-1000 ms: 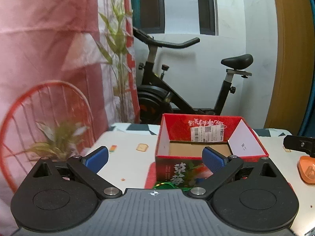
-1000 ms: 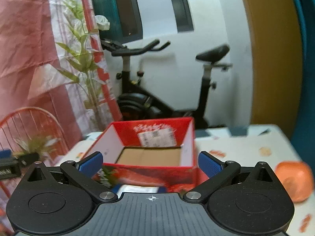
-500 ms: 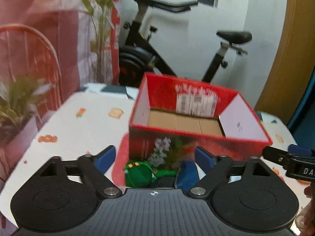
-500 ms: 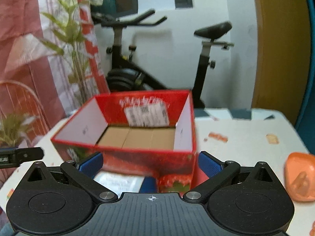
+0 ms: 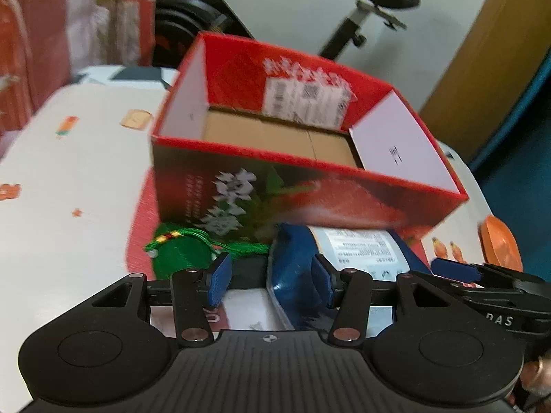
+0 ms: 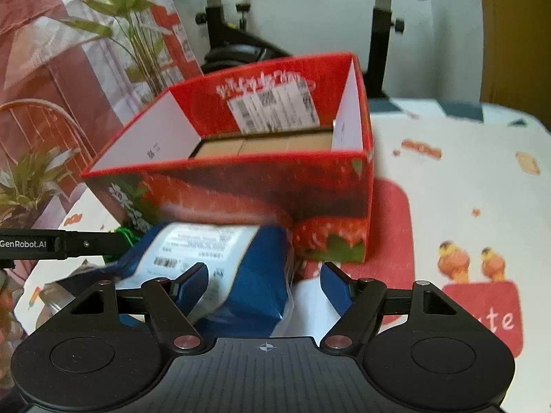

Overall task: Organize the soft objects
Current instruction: 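Lower the left tool and grasp the blue-and-white wipe pack, then lift the wipe pack into the red box and open the left tool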

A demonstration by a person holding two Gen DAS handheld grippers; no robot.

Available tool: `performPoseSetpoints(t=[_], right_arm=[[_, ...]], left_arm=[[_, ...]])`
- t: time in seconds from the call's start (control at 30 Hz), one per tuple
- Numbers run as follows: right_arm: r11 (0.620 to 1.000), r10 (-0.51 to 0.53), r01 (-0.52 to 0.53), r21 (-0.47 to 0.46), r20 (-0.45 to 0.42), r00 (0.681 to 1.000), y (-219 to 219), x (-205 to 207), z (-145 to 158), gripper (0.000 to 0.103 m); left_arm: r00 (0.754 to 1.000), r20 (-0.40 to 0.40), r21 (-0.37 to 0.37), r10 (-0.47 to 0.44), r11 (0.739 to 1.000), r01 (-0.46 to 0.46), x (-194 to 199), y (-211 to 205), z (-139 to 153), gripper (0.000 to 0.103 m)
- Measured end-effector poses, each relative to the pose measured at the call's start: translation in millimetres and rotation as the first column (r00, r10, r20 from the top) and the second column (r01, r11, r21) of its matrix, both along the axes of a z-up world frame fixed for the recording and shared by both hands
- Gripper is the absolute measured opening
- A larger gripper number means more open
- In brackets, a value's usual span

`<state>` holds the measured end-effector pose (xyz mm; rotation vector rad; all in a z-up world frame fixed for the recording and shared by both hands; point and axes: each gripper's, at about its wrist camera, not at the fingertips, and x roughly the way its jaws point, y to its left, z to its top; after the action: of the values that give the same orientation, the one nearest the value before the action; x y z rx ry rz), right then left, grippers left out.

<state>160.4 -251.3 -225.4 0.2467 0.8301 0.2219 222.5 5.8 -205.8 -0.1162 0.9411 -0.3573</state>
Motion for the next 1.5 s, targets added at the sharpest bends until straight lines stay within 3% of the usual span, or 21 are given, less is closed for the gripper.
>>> performPoseSetpoints(t=[0.17,0.4,0.5,0.6,0.7,0.83,1.1,1.3,1.5], right_arm=[[0.996,0.043,-0.038,0.077,-0.063,0.997,-4,8,-12,0.064],[0.991,0.104,-0.094,0.09,-0.122,0.987,-2,24,-20,0.055],[0.988,0.137,-0.126,0.083,-0.132,0.982,-1,27,-21,0.048],[0.988,0.151,-0.145,0.061,-0.121,0.981,1,27,-16,0.033],[0.987,0.16,-0.158,0.037,-0.087,0.983,2,20,-3,0.025],[0.982,0.19,-0.189,0.031,-0.051,0.98,4,8,21,0.024],[0.961,0.275,-0.273,-0.031,0.1,0.956,9,15,92,0.023],[0.945,0.319,-0.294,-0.143,0.204,0.926,8,63,128,0.023],[0.903,0.346,-0.257,-0.343,0.23,0.909,27,123,107,0.023]], left_arm=[[0.993,-0.081,-0.012,-0.086,0.996,0.085,15,-6,-16,0.054],[0.981,-0.146,-0.043,-0.13,0.991,0.125,30,-11,-31,0.054],[0.979,-0.145,-0.038,-0.14,0.99,0.136,30,-16,-33,0.047],[0.983,-0.116,-0.035,-0.145,0.989,0.142,25,-18,-27,0.032],[0.987,-0.078,-0.049,-0.143,0.989,0.14,16,-12,-14,0.028],[0.989,-0.039,-0.071,-0.14,0.988,0.137,1,-2,7,0.028],[0.984,0.127,-0.093,-0.121,0.987,0.134,1,10,73,0.028],[0.972,0.215,-0.08,-0.092,0.991,0.111,46,-5,97,0.028],[0.984,0.164,0.036,-0.074,0.997,0.069,112,-43,72,0.028]])
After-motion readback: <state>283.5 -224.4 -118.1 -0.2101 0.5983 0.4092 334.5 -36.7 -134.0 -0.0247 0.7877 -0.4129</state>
